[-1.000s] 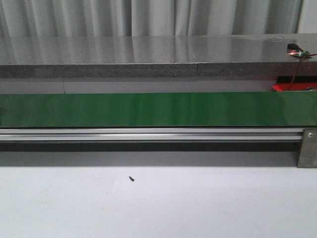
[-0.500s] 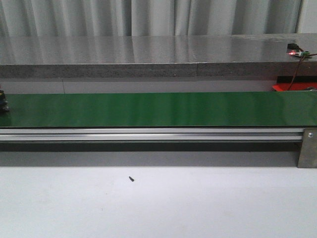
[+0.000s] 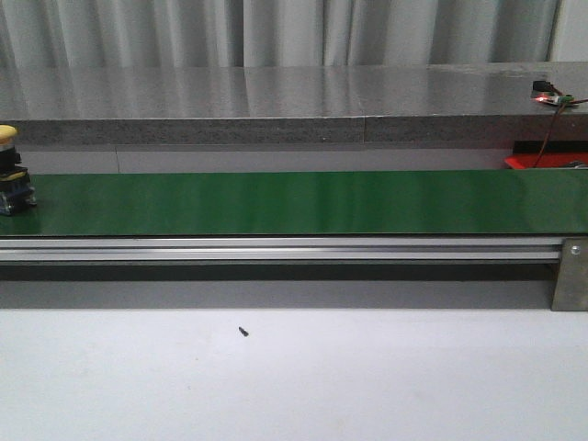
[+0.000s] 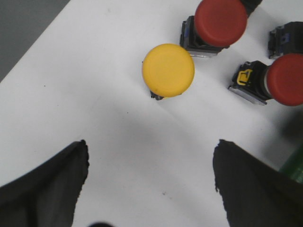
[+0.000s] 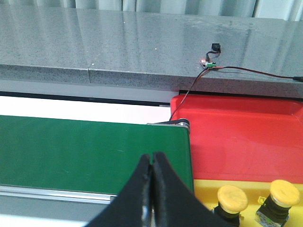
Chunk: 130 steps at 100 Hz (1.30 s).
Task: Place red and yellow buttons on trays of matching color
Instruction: 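Grasp another yellow button from the cluster with the left gripper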
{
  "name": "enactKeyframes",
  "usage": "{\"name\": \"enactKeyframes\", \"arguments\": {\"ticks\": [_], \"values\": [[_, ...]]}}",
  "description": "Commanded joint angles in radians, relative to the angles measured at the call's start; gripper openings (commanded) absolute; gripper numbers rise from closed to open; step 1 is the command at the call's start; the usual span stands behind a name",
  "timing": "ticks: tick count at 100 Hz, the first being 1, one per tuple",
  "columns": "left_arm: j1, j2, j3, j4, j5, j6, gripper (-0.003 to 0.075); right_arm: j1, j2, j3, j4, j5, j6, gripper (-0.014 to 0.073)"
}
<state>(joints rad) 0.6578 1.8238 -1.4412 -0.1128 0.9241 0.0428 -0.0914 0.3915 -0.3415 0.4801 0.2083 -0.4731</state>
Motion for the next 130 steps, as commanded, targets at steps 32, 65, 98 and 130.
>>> {"name": "enactKeyframes", "arguments": {"ticks": [32, 65, 98, 130], "values": [[-0.002, 0.043, -0.031, -0.089, -0.182, 0.002, 0.0535, 0.003, 0.004, -0.025, 0.009, -0.070, -0.008, -0.0068], [-0.012, 0.110, -0.030, -0.126, -0.285, 0.002, 0.0535, 0.003, 0.004, -0.025, 0.009, -0.070, -0.008, -0.0068], [-0.012, 0.148, -0.030, -0.128, -0.333, 0.002, 0.0415, 0.003, 0.004, -0.025, 0.009, -0.070, -0.008, -0.0068], [-0.012, 0.148, -0.030, -0.128, -0.337, 0.002, 0.0119, 0.003, 0.004, -0.025, 0.009, -0.070, -0.008, -0.0068]]}}
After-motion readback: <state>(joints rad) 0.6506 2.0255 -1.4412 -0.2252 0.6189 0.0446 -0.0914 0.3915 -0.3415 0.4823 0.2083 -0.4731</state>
